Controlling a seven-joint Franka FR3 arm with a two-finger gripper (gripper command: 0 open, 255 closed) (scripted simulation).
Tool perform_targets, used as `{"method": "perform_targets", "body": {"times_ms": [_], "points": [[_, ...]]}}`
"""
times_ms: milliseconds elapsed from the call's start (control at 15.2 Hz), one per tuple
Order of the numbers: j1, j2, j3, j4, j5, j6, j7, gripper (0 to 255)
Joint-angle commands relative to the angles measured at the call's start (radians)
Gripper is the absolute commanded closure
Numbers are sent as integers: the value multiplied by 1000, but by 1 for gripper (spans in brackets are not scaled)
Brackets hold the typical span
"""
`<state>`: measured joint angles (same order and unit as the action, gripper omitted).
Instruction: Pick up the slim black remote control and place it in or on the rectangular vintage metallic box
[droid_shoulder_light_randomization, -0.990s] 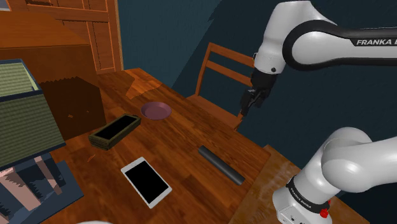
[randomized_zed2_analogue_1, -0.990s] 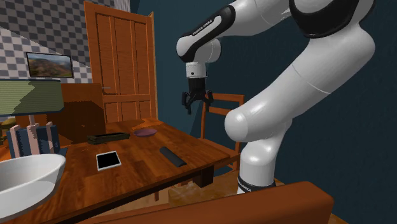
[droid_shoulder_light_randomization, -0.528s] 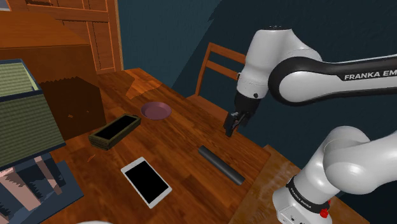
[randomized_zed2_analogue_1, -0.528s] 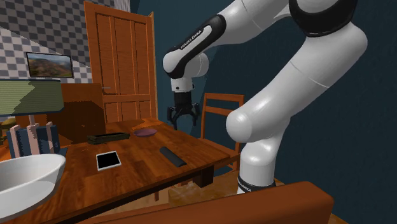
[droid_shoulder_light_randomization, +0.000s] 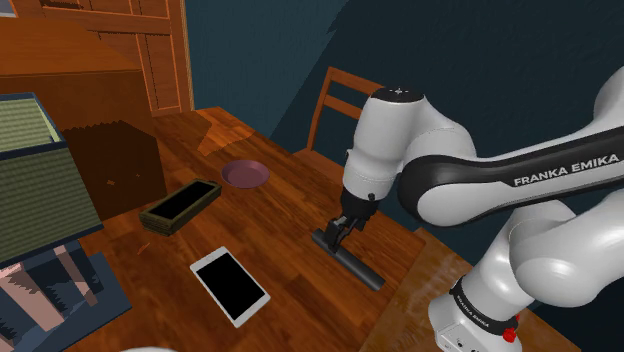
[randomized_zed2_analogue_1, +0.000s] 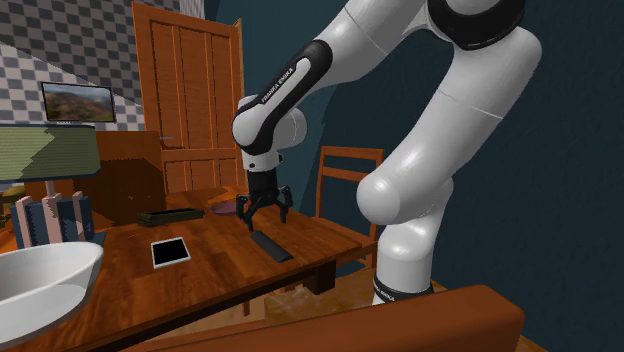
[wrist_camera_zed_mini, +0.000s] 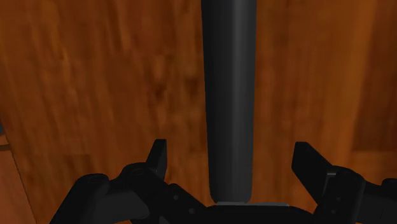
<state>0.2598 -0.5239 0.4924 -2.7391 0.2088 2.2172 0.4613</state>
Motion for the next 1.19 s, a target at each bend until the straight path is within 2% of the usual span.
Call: {"method": "perform_targets", "body": {"times_ms": [0, 396, 924, 990, 1122], "points": [[-2, 35, 20, -5, 0, 43, 16, 0], [-17, 102, 44, -42, -9, 145, 28, 0], [-17, 101, 44, -42, -9, 144, 28, 0], [-17, 101, 44, -42, -9, 144, 28, 255], [-17, 101, 44, -42, -9, 144, 28, 255]]}}
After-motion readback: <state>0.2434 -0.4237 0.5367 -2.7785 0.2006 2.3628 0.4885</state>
